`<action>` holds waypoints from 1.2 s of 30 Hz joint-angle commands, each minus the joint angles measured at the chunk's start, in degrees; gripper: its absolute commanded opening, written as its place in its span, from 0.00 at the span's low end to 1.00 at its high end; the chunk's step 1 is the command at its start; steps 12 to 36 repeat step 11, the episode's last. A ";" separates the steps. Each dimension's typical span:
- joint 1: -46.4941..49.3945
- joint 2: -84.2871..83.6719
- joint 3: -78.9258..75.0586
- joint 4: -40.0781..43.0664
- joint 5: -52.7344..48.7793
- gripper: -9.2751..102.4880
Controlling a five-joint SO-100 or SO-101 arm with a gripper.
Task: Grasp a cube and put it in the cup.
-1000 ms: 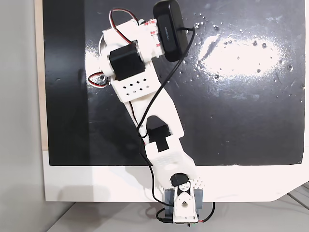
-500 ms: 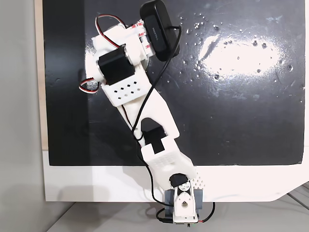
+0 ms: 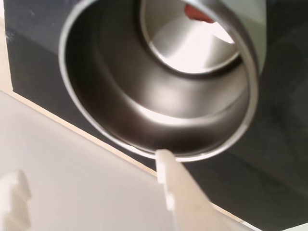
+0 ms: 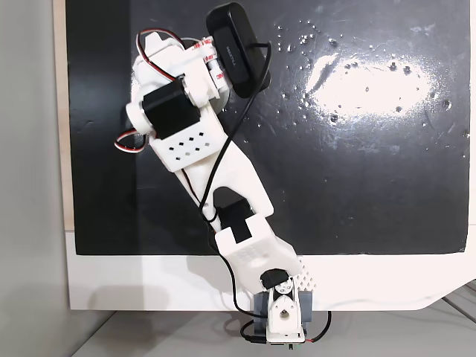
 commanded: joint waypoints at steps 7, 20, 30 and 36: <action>-0.35 5.27 0.00 0.53 -0.70 0.34; -0.53 5.10 0.35 0.53 -0.79 0.33; -0.53 5.10 0.35 0.53 -0.79 0.33; -0.53 5.10 0.35 0.53 -0.79 0.33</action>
